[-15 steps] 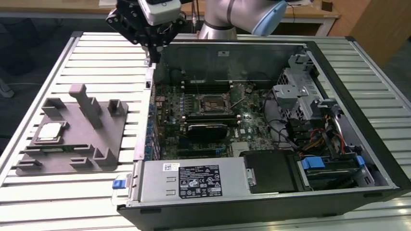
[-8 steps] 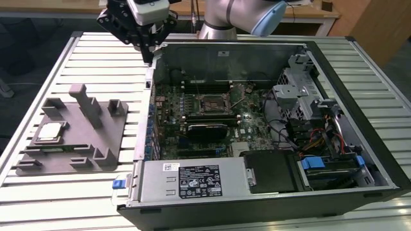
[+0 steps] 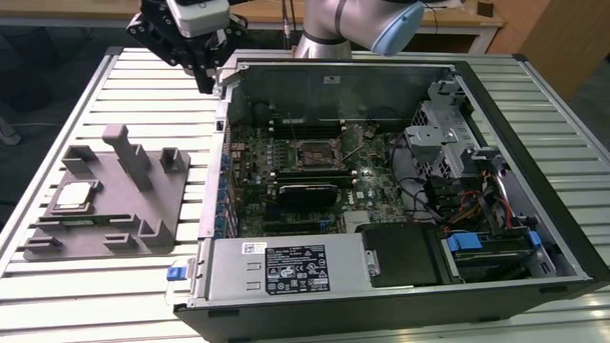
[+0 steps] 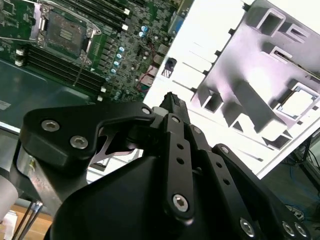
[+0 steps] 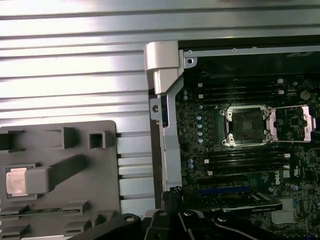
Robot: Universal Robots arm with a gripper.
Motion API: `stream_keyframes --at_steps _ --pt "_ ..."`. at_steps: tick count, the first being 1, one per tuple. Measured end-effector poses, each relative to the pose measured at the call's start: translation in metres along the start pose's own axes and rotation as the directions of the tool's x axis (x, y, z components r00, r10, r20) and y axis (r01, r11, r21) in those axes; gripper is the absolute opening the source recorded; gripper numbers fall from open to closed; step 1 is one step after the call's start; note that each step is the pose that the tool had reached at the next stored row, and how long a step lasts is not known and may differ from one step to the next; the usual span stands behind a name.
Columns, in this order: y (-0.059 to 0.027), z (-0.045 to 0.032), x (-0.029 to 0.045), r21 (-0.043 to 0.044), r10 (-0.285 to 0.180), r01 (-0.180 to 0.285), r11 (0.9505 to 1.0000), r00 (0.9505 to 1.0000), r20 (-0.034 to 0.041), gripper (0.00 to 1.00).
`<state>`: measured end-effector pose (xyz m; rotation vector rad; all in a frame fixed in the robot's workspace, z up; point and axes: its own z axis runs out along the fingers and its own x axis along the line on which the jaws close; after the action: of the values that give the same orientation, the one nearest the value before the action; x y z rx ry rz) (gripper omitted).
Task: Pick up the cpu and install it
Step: 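Reach for the cpu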
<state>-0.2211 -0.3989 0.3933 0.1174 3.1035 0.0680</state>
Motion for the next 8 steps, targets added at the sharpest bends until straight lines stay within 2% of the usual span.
stream_keyframes --at_steps 8 --pt "-0.0013 -0.0006 0.0173 -0.0001 0.0 0.0 1.0 1.0 0.0016 0.11"
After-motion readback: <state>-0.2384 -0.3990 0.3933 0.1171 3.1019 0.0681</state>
